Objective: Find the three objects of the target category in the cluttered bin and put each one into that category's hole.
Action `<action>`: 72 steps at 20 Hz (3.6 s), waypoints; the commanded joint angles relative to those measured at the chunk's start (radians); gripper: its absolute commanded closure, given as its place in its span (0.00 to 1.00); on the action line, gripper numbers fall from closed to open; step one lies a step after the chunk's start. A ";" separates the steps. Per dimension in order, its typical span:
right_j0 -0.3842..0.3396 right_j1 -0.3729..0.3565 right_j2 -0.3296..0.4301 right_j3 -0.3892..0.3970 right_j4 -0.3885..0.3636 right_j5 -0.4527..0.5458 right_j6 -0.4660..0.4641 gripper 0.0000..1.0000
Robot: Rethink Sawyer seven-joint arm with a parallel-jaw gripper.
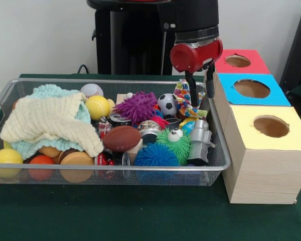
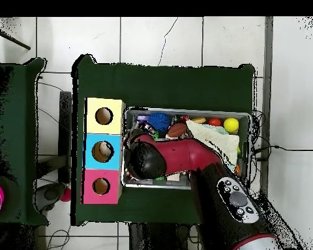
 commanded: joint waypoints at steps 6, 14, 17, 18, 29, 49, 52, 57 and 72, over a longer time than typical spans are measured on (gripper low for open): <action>-0.082 -0.061 0.072 -0.116 -0.144 0.206 -0.167 0.00; -0.113 -0.059 0.079 -0.200 -0.261 0.328 -0.272 0.00; -0.132 -0.047 0.093 -0.227 -0.294 0.365 -0.296 0.00; -0.141 -0.042 0.100 -0.235 -0.304 0.377 -0.305 0.00; -0.116 -0.002 0.063 -0.313 -0.465 0.490 -0.299 0.00; 0.076 0.016 -0.135 -0.379 -0.610 0.698 -0.020 0.00; 0.061 0.021 -0.142 -0.362 -0.573 0.674 0.028 0.00; 0.003 0.036 -0.148 -0.370 -0.516 0.781 -0.067 0.00; -0.045 0.127 -0.201 -0.517 -0.621 0.612 0.058 0.00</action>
